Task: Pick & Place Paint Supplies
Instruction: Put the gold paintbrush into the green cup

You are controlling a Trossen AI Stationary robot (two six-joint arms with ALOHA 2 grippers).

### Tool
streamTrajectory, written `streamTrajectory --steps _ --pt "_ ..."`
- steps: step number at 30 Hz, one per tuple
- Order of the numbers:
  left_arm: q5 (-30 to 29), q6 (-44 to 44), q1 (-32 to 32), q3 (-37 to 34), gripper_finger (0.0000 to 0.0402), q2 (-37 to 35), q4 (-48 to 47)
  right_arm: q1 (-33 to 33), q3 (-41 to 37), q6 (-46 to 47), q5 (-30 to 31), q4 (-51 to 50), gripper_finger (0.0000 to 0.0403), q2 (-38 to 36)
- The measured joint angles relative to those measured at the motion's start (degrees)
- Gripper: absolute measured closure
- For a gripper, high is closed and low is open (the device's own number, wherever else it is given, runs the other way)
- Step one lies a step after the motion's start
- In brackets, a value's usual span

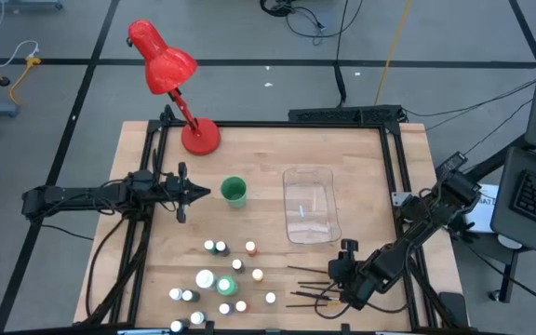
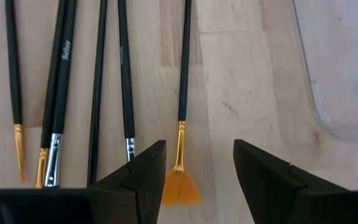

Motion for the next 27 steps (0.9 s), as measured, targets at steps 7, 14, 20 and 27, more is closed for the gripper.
streamTrajectory --steps 7,14,20,27 --pt "0.0 -0.02 -0.02 0.0 0.038 0.0 0.0 0.04 0.1 -0.01 -0.01 0.17 0.0226 3.15" --pt "0.0 -0.01 -0.02 0.0 0.038 0.0 -0.01 0.09 0.31 -0.87 -0.7 0.79 0.0251 4.94" --pt "0.0 0.0 -0.02 0.0 0.038 0.02 0.0 -0.15 0.17 -2.63 -2.15 2.82 0.0287 4.99" --pt "0.0 0.0 -0.01 0.0 0.038 0.02 0.0 -1.53 0.15 -2.63 -5.87 3.75 0.037 5.03"
